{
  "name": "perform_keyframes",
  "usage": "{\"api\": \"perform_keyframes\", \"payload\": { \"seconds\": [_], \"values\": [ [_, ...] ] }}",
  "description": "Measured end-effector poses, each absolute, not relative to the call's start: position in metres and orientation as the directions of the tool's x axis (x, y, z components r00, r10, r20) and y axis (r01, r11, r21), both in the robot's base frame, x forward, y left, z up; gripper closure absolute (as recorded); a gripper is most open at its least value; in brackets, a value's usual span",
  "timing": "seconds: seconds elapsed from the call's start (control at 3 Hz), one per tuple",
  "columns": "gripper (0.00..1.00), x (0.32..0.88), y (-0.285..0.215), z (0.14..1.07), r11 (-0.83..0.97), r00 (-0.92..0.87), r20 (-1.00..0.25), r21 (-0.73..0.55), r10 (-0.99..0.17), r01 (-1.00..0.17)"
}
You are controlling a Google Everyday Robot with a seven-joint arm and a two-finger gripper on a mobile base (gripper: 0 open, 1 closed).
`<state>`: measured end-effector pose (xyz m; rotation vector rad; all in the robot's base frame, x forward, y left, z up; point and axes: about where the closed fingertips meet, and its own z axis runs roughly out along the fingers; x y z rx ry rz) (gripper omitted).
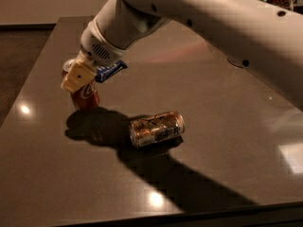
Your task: Move coke can near rxbar blueberry
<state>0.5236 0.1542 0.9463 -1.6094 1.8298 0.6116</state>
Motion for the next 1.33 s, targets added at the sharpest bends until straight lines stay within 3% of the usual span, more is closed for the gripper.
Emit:
{"api": "perform_keyframes", "payload": {
  "seconds": [0.67,1.0,1.33],
  "values": [
    [1.0,0.6,0.131,0.935,0.259,-0.149,-0.715,-0.047,-0.683,-0.965],
    [0.83,0.626,0.122,0.928,0.287,-0.169,-0.7,-0.054,-0.694,-0.956],
    [0.59,0.643,0.109,0.918,0.306,-0.186,-0.679,-0.06,-0.71,-0.95]
  ]
}}
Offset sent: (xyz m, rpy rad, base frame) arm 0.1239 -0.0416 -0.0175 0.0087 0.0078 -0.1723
